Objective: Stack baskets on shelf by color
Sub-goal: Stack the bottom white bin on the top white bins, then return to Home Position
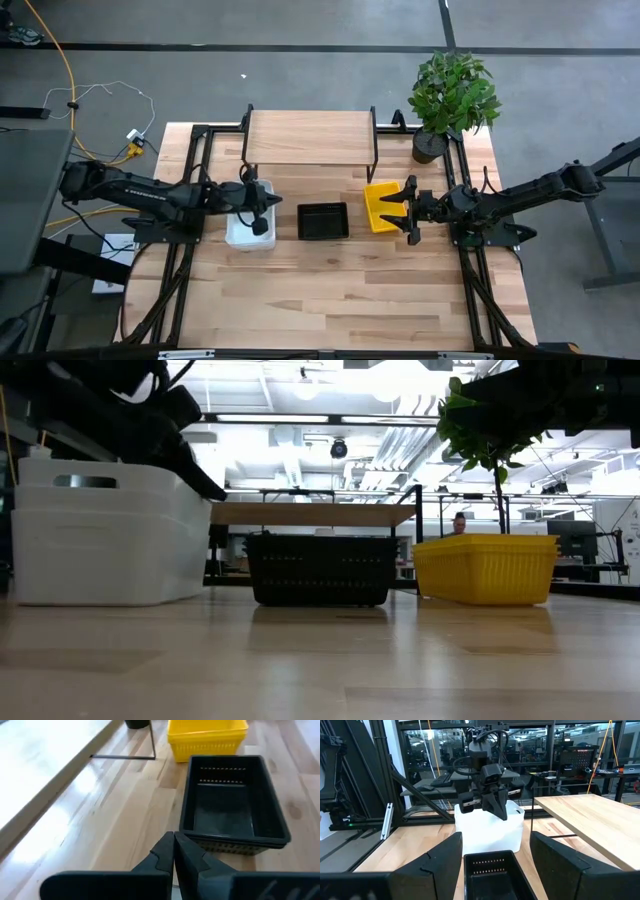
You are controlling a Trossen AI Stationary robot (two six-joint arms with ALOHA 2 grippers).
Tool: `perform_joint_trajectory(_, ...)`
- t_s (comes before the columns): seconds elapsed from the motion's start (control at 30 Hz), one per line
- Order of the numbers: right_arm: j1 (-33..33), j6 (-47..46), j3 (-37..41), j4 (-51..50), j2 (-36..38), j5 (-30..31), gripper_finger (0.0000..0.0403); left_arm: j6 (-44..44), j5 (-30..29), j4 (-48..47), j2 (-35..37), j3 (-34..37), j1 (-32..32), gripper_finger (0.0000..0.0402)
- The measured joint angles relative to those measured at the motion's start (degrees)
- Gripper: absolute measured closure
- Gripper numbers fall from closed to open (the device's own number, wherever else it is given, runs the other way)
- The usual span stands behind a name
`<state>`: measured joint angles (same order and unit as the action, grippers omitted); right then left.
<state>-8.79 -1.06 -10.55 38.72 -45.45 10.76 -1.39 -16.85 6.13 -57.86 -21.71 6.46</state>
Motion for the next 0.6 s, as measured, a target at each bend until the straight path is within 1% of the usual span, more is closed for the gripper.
perform_joint_trajectory(0.1,0.02,0.0,0.0,0.0,0.0,0.0,0.0183,1.63,2.1,2.26,1.12,-0.56,0.39,0.0401)
perform_joint_trajectory(0.3,0.02,0.0,0.0,0.0,0.0,0.31,0.0183,3.13,4.79,2.36,5.37,-1.97,-0.06,0.0401)
perform_joint_trajectory(0.47,0.02,0.0,0.0,0.02,0.0,0.35,0.0183,5.79,5.33,2.34,9.18,-1.51,-1.02,0.0401)
perform_joint_trajectory(0.6,0.02,0.0,0.0,0.02,0.0,0.4,0.0183,8.04,5.46,0.27,13.15,-1.47,-0.62,0.0401)
